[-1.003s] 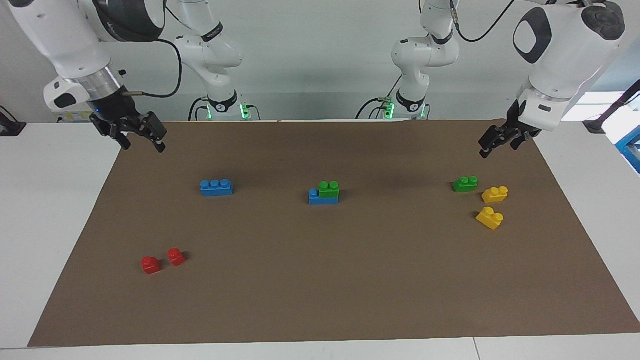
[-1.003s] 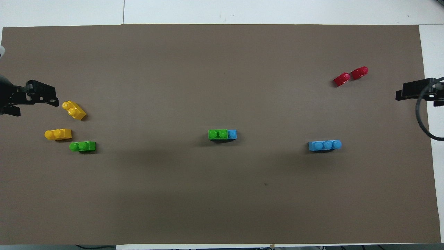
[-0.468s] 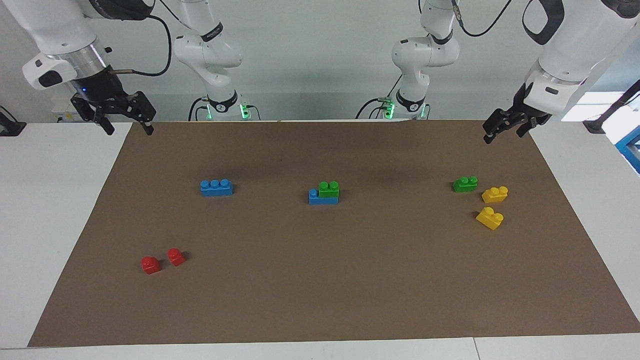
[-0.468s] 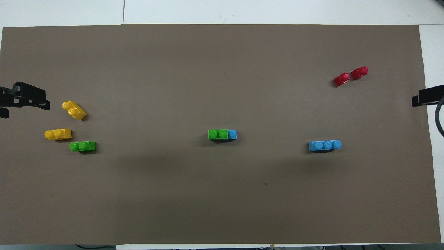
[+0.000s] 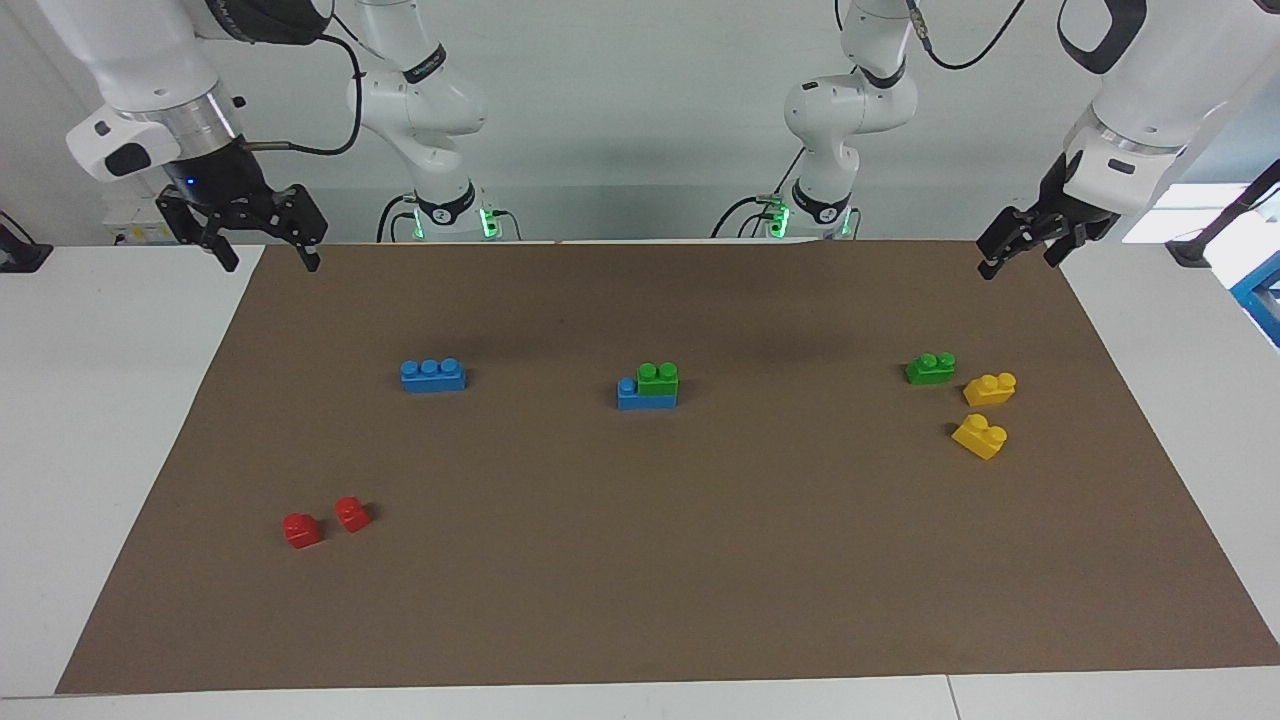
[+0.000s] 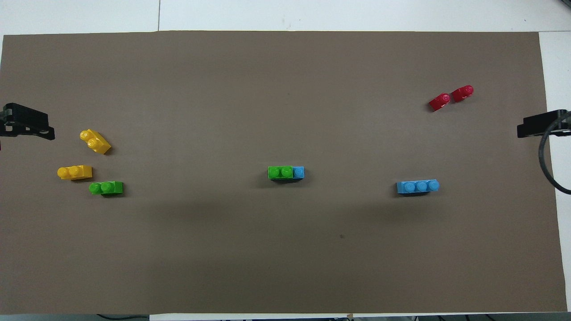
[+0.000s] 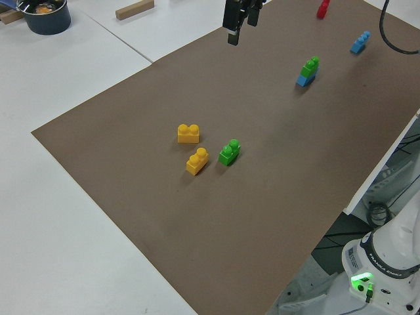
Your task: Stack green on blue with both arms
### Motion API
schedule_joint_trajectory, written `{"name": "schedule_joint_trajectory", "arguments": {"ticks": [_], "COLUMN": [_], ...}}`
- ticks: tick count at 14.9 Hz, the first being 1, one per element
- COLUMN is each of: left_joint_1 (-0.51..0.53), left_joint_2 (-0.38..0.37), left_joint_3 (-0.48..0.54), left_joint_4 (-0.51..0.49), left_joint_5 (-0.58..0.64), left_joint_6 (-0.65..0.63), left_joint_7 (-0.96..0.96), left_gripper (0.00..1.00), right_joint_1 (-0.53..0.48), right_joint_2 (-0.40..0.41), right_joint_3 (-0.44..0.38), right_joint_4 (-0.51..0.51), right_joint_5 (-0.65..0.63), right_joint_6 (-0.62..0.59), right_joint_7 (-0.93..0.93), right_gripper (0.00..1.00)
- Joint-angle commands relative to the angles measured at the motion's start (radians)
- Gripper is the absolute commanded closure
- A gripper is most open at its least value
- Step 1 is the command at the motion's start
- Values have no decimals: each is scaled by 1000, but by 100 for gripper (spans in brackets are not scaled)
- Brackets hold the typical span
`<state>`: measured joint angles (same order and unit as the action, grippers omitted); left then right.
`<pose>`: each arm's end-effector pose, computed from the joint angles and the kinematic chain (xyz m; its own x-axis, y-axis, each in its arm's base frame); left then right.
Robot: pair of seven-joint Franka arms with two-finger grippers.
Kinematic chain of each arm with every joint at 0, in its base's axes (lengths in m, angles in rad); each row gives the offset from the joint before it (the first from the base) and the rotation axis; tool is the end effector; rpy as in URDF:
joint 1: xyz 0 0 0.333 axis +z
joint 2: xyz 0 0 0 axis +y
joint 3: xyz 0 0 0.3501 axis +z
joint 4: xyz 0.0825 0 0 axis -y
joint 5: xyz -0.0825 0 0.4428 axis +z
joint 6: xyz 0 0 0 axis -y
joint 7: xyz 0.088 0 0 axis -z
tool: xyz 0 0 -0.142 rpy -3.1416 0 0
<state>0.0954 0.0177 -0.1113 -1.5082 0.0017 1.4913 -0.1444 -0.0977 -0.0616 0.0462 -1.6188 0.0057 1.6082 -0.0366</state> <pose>0.6103 -0.0088 0.6390 0.9912 0.1282 -0.0342 0.1282 -0.9917 -0.0047 0.5969 -0.0292 0.6387 0.9986 -0.0150 0.0510 -0.0150 -0.9999 -0.0010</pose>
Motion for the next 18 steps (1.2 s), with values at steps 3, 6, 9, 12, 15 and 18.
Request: {"name": "schedule_joint_trajectory", "arguments": {"ticks": [3,6,9,12,15,18], "left_joint_1": [24,47,47,46,46,47], "left_joint_2": [-82,-90,-88,-90,-90,-93], "left_joint_3": [-22,-44,-47,-47,-47,-45], "left_joint_4": [-39,-72,-75,-75,-76,-84], "left_joint_5": [-8,-11,-12,-12,-12,-14], "left_joint_6": [-25,7,17,7,4,3], "left_joint_7": [25,54,57,62,78,124], "left_gripper": [0,0,0,0,0,0], "right_joint_1": [4,4,4,1,-5,-5], "right_joint_2": [-38,-43,-46,-47,-47,-52], "right_joint_3": [3,3,3,3,3,3], "right_joint_4": [-55,-62,-73,-75,-76,-78], "right_joint_5": [-24,-24,-24,-24,-24,-24], "right_joint_6": [13,12,12,15,13,13], "right_joint_7": [-17,-37,-43,-114,-117,-115], "right_gripper": [0,0,0,0,0,0]}}
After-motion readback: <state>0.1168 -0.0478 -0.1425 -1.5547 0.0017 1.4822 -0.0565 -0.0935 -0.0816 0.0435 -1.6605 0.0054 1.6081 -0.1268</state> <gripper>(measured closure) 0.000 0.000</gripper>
